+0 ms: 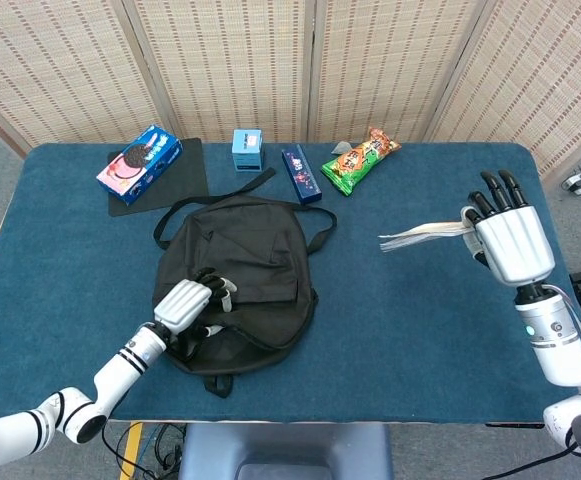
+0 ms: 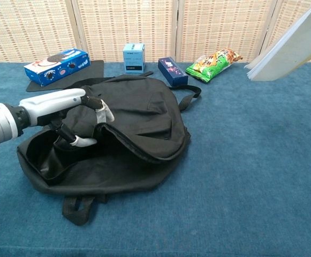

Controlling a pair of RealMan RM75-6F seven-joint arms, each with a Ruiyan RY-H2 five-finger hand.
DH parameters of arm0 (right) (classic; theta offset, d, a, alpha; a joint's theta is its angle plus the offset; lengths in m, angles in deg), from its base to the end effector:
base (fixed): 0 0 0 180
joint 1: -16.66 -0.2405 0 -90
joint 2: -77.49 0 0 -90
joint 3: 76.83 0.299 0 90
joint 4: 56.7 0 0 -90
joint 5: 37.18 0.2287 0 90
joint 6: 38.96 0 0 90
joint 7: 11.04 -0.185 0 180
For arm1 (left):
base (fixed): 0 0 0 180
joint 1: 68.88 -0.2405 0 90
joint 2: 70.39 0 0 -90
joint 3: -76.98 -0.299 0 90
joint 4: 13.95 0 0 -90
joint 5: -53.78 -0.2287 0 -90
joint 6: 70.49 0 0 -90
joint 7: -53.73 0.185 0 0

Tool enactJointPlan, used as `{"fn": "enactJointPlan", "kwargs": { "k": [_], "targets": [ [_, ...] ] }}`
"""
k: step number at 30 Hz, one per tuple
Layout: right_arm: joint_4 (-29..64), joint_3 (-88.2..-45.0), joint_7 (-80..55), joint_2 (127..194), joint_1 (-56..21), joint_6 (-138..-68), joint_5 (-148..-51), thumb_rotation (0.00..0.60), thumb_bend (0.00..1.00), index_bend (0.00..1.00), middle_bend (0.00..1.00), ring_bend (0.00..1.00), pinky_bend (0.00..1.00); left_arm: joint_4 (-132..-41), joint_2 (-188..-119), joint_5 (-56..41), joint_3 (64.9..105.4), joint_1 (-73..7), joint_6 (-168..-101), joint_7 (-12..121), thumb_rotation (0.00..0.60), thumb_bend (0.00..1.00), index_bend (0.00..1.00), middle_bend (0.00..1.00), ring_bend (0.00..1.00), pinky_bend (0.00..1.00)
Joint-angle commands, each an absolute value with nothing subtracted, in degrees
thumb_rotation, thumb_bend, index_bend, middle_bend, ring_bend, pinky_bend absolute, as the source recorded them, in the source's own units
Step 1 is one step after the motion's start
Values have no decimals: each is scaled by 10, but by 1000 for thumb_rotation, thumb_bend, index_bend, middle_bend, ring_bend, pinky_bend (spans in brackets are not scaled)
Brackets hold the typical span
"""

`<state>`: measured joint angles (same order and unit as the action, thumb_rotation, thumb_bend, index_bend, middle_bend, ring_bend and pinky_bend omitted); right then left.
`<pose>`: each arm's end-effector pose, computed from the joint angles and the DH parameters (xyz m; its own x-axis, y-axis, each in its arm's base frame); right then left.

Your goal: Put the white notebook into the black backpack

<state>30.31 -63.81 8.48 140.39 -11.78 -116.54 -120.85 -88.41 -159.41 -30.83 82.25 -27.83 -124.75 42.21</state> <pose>-0.2366 -0.3956 0.1965 0.6673 0.3288 0.6683 -0.6370 -0.2129 0.7409 -0.1906 0.4024 -0.0581 0.2986 0.3660 0.8814 0.8747 -0.4744 -0.0993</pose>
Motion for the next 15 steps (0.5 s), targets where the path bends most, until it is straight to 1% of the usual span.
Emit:
{"fn": "enactJointPlan", "kwargs": {
  "k": [1,2,4,7,11,12,15],
  "targets": [
    [303,-637,84,1404,-118,-1166,-1209,600,438,634,379,128,114,-879,-1598,-307,824,-279,-1252,416,600,384,682,329,264,95],
    [303,-636,82,1404,-118,-1168,-1209,600,438,633,379,128,114,-877,-1600,-305,826,-280,-1255,411,600,402,692,339,269,97],
    [305,-634,80,1402,-118,-1170,-1211,600,438,633,379,128,114,-874,-1605,-299,831,-281,-1259,400,600,471,735,388,298,107],
    [313,-633,74,1399,-118,-1176,-1218,600,438,633,379,128,114,-870,-1610,-283,844,-283,-1265,386,600,533,771,436,327,111],
    [335,-634,65,1390,-116,-1189,-1237,600,438,633,381,128,114,-877,-1611,-248,875,-285,-1273,377,600,539,774,451,335,111],
    [340,-634,64,1389,-115,-1191,-1240,600,438,633,381,128,114,-880,-1610,-241,880,-284,-1271,377,600,540,774,452,335,111],
    [369,-635,58,1380,-113,-1206,-1265,600,437,633,383,128,114,-904,-1598,-189,912,-279,-1255,388,600,540,777,454,336,111]
  ]
}}
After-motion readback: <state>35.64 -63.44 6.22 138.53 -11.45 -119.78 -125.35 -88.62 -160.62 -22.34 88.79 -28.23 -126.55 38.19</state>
